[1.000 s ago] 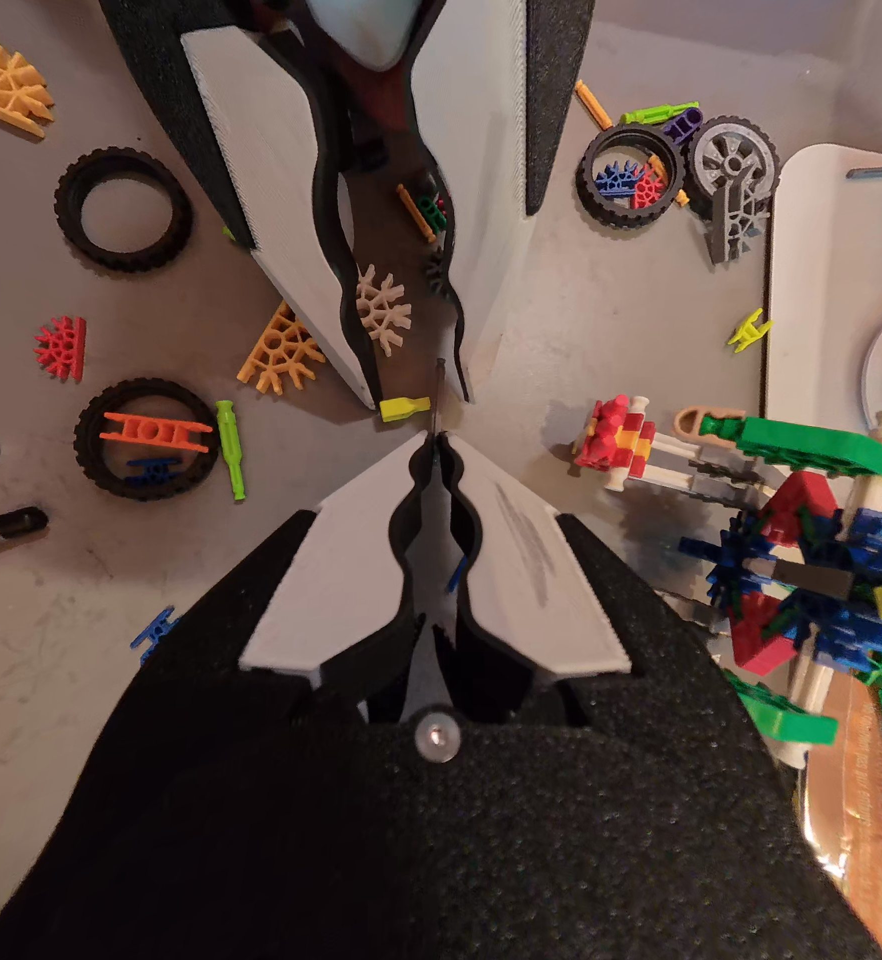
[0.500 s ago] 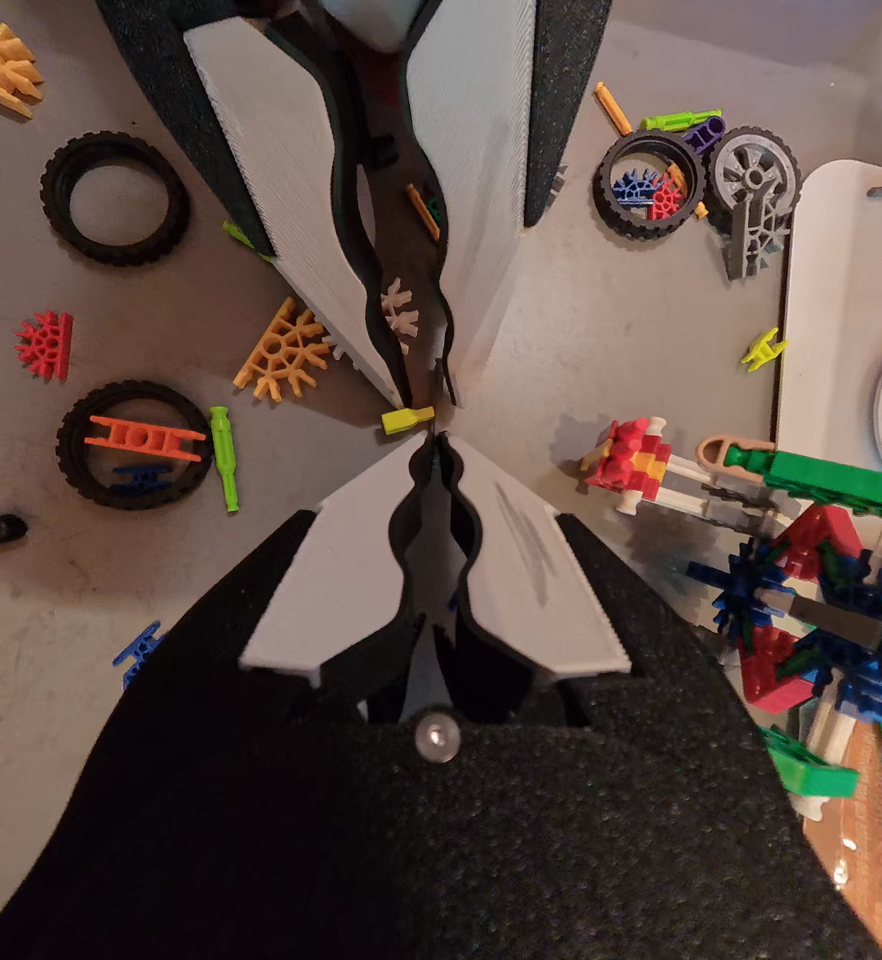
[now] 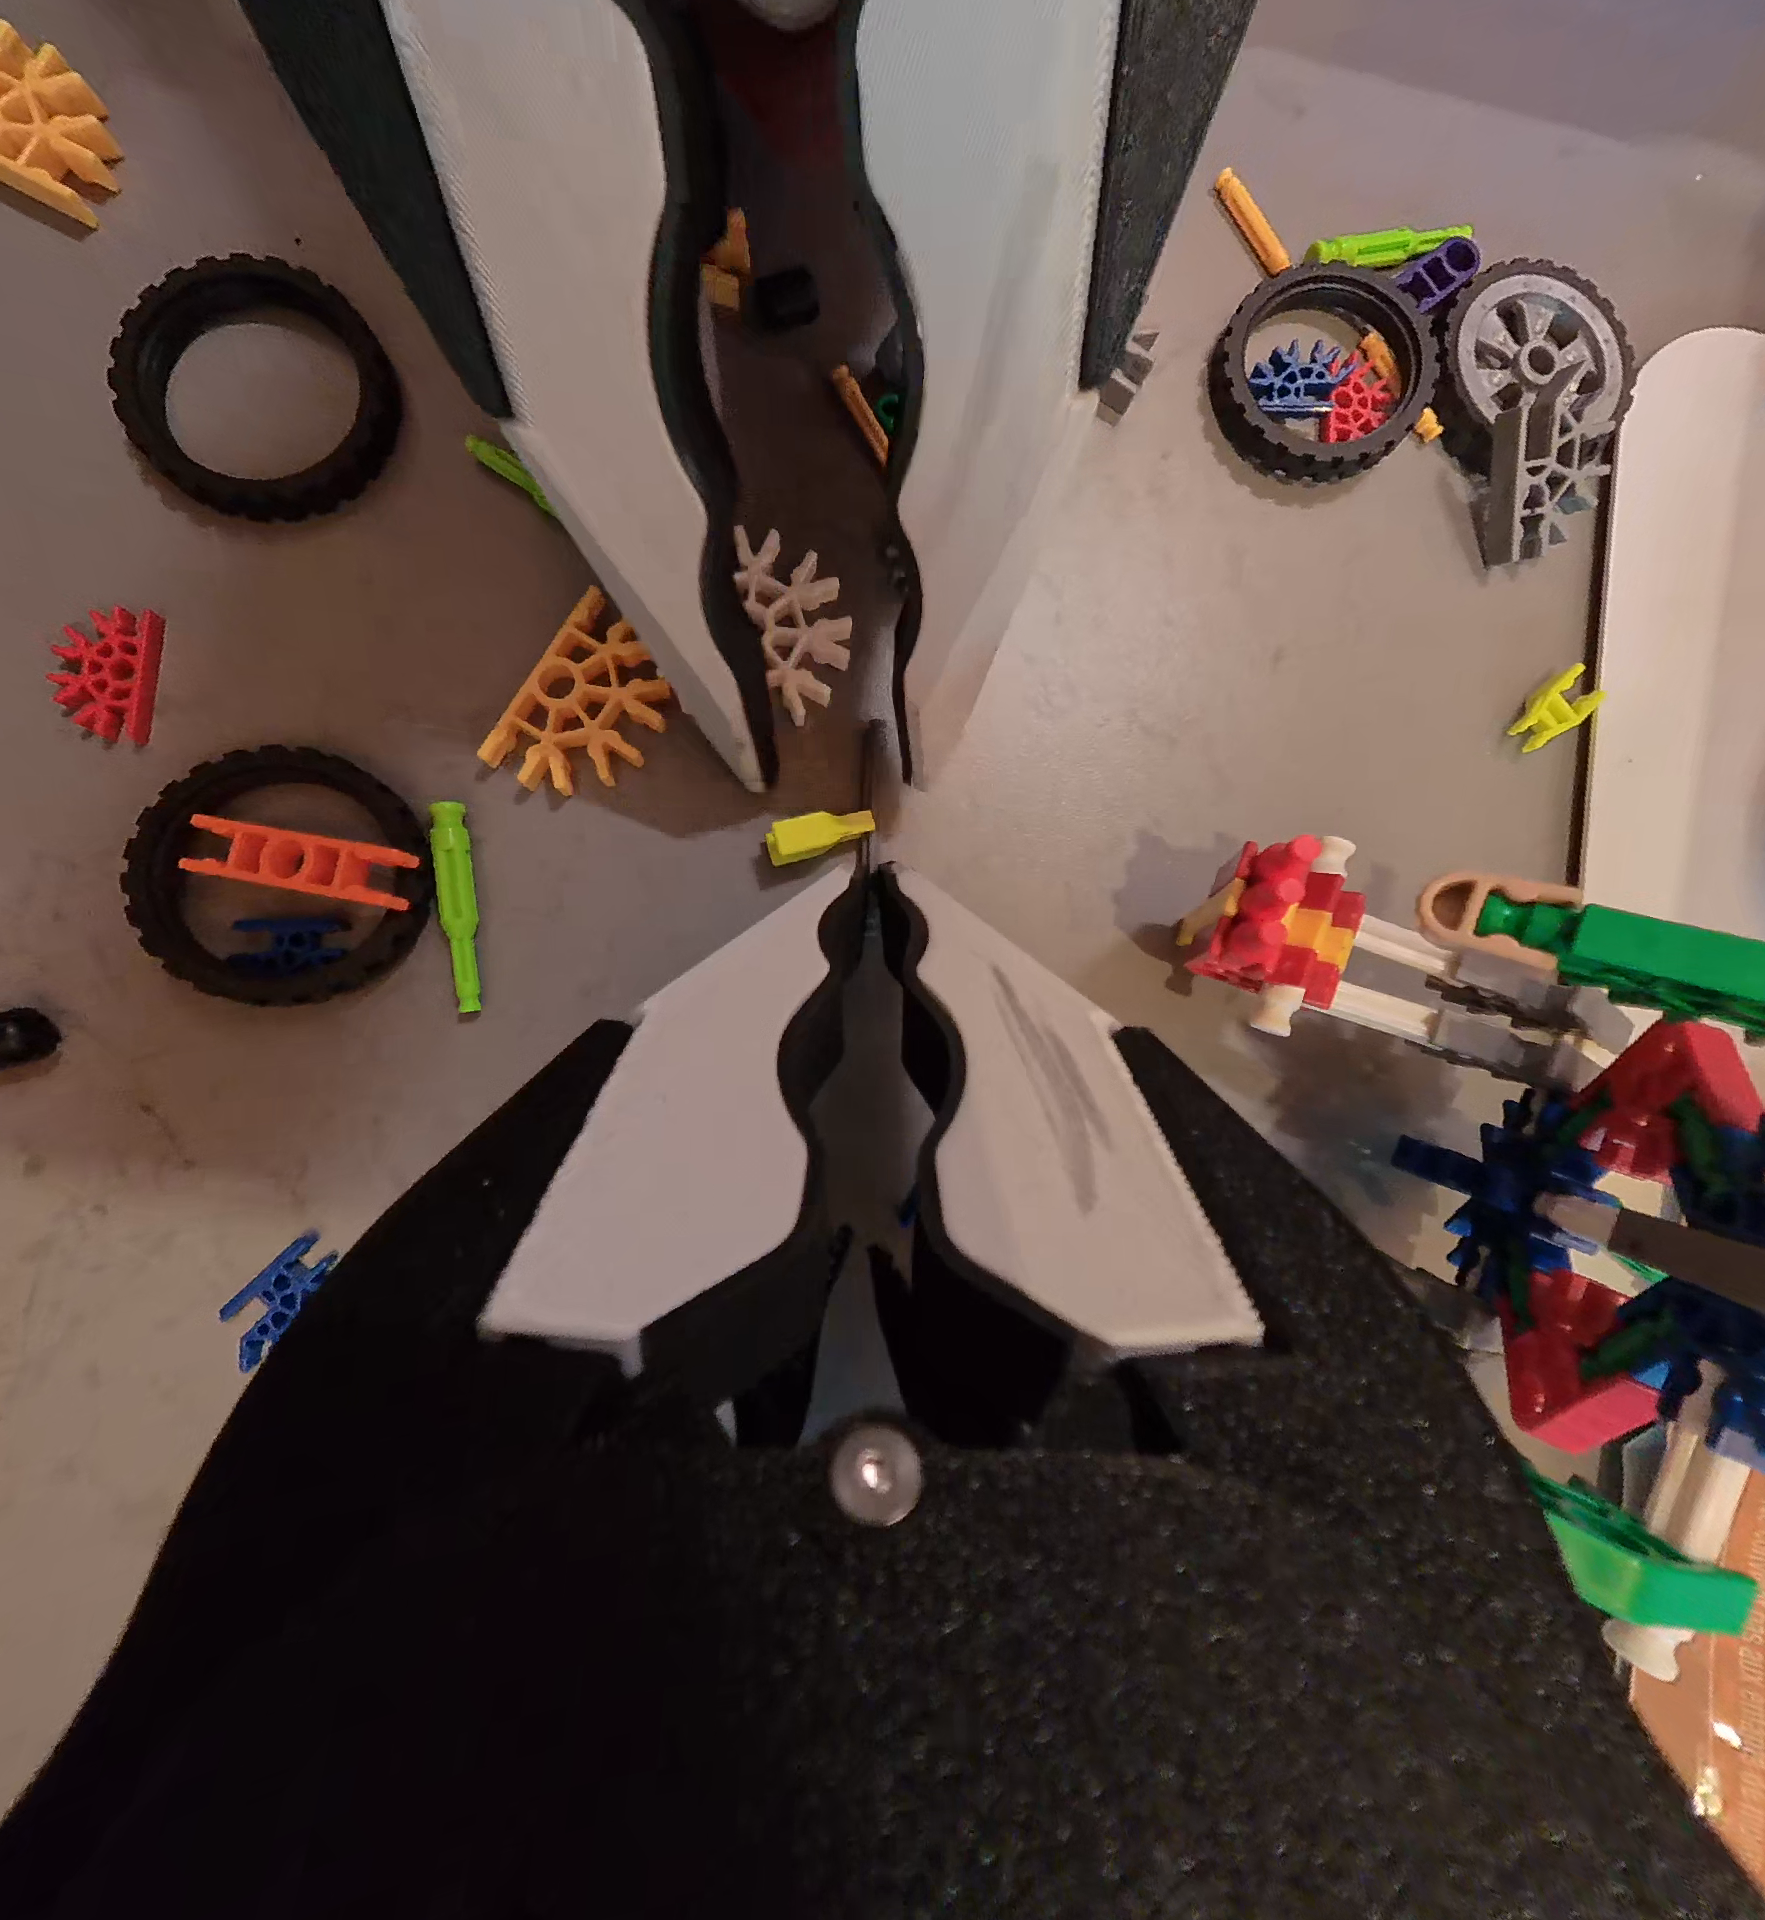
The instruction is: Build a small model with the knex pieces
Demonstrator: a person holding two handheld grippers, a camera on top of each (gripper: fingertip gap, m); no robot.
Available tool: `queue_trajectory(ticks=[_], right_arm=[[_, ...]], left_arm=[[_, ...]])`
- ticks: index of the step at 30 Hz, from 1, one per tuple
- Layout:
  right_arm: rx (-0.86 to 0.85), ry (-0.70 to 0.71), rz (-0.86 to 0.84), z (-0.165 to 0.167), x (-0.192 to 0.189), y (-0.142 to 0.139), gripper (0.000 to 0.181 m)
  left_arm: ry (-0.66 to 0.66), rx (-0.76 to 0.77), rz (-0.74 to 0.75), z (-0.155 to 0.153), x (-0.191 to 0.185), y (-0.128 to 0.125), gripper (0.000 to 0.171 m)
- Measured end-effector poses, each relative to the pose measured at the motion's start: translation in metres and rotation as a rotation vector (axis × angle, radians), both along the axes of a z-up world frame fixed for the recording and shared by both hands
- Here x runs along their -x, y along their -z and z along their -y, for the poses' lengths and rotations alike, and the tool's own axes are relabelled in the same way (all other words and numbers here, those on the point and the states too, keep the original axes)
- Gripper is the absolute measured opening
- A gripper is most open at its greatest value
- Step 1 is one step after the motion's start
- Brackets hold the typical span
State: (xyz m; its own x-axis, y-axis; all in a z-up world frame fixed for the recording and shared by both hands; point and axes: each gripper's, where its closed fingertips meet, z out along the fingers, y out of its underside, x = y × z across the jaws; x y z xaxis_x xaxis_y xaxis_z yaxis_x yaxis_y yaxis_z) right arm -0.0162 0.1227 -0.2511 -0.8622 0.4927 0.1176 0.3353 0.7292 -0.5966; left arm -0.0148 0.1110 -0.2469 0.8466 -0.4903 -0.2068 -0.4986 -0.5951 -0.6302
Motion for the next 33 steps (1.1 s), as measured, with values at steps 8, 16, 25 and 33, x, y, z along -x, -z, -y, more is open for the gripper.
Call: queue_trajectory(ticks=[8,16,25,33], right_arm=[[0.005,0.005,0.004,0.001,0.000,0.000,0.002],[0.009,0.007,0.005,0.001,0.001,0.000,0.001],[0.014,0.006,0.007,0.001,0.000,0.000,0.002],[0.018,0.005,0.008,0.001,0.000,0.000,0.003]], left_arm=[[-0.053,0.033,0.029,-0.003,-0.004,0.002,0.032],[-0.124,0.057,-0.005,-0.003,-0.002,0.003,0.020],[-0.135,0.059,-0.016,-0.004,0.001,0.005,0.006],[-0.129,0.057,-0.027,-0.004,0.001,0.005,0.002]])
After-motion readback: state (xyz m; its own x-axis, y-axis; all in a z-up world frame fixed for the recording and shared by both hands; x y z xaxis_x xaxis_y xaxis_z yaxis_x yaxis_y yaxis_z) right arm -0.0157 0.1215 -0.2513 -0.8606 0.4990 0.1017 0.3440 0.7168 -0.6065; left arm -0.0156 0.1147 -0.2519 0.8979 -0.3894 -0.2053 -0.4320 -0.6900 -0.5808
